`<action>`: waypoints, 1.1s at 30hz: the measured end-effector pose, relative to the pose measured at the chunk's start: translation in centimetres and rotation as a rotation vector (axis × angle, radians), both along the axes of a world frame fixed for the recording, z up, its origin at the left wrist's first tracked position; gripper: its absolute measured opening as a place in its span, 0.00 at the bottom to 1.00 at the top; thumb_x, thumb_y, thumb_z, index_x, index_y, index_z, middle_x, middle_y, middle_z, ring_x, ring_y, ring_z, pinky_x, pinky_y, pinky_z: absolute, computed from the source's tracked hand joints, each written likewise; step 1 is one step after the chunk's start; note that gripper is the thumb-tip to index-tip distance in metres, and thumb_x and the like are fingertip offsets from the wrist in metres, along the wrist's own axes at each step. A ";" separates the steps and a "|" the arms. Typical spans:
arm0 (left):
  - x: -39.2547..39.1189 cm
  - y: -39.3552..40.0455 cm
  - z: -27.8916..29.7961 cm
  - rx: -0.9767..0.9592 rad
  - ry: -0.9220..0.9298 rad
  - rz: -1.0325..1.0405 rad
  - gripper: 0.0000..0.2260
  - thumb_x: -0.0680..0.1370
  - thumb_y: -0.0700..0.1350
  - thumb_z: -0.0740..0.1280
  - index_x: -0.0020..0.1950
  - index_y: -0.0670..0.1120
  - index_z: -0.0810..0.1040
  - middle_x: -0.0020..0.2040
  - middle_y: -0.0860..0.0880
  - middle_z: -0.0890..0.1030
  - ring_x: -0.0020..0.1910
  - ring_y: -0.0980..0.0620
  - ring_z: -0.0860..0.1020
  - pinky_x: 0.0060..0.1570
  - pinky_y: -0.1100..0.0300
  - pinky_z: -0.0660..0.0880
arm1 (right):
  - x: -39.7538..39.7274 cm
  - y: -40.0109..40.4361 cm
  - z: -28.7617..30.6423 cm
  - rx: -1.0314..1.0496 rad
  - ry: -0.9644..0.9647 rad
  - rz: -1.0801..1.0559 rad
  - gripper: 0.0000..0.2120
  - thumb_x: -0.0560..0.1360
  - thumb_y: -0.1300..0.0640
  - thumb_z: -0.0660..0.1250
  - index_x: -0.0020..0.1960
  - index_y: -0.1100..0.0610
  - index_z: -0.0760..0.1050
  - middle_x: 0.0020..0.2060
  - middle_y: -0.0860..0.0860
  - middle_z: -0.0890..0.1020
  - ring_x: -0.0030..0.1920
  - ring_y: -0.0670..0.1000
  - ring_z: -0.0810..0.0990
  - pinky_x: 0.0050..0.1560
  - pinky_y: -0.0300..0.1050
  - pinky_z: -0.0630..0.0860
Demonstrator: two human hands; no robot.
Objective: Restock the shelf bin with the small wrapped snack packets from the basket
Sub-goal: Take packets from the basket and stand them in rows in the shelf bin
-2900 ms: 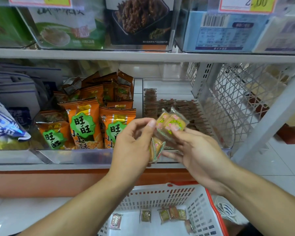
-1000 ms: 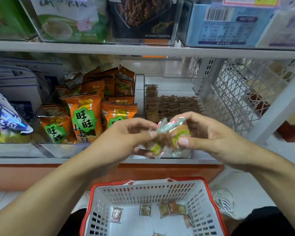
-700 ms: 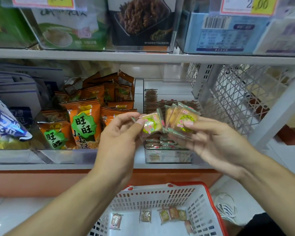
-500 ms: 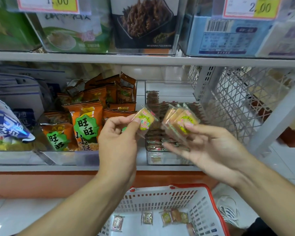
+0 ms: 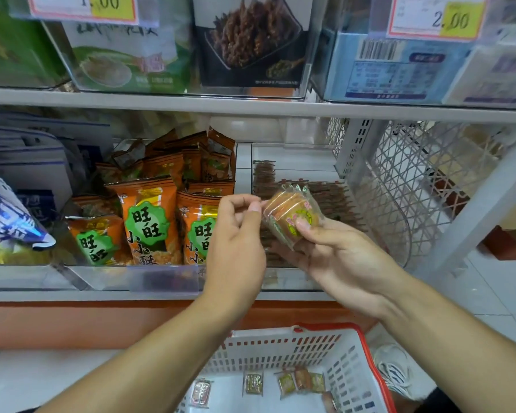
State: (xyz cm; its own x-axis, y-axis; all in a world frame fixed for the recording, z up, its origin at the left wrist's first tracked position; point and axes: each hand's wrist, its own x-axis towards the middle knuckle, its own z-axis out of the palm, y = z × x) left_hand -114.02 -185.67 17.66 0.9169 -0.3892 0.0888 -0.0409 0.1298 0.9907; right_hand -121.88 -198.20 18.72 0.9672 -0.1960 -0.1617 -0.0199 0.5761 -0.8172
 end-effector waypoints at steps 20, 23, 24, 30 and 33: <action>1.0 -1.3 -0.5 0.634 -0.326 -0.228 0.24 0.81 0.47 0.66 0.75 0.57 0.63 0.71 0.58 0.65 0.60 0.47 0.76 0.62 0.53 0.74 | 16.8 -12.0 -5.3 -1.012 0.461 -0.248 0.31 0.73 0.63 0.73 0.74 0.58 0.67 0.62 0.55 0.80 0.61 0.54 0.79 0.58 0.44 0.76; 0.9 -1.3 -0.8 0.637 -0.345 -0.245 0.25 0.79 0.40 0.63 0.75 0.55 0.64 0.74 0.55 0.64 0.71 0.53 0.68 0.72 0.51 0.68 | 17.2 -10.7 -5.7 -0.983 0.464 -0.326 0.16 0.74 0.62 0.69 0.62 0.58 0.78 0.52 0.54 0.84 0.56 0.58 0.83 0.53 0.47 0.79; 1.0 -1.3 -0.9 0.639 -0.351 -0.244 0.25 0.79 0.39 0.63 0.75 0.55 0.65 0.75 0.55 0.64 0.73 0.54 0.66 0.73 0.50 0.67 | 17.3 -10.3 -5.8 -0.972 0.456 -0.339 0.17 0.74 0.61 0.67 0.63 0.58 0.77 0.53 0.54 0.84 0.58 0.59 0.82 0.57 0.49 0.79; 1.2 -1.2 -1.1 0.642 -0.363 -0.252 0.26 0.78 0.38 0.61 0.74 0.55 0.67 0.77 0.54 0.63 0.76 0.55 0.63 0.75 0.50 0.65 | 17.3 -9.0 -6.2 -1.039 0.448 -0.370 0.38 0.79 0.62 0.62 0.82 0.53 0.45 0.72 0.57 0.73 0.69 0.58 0.73 0.60 0.42 0.66; 1.3 -1.1 -1.1 0.654 -0.359 -0.269 0.26 0.78 0.37 0.60 0.73 0.57 0.67 0.79 0.54 0.61 0.77 0.55 0.61 0.75 0.50 0.65 | 17.2 -8.8 -6.1 -1.146 0.417 -0.352 0.34 0.79 0.67 0.58 0.82 0.53 0.52 0.72 0.57 0.72 0.66 0.55 0.73 0.59 0.40 0.67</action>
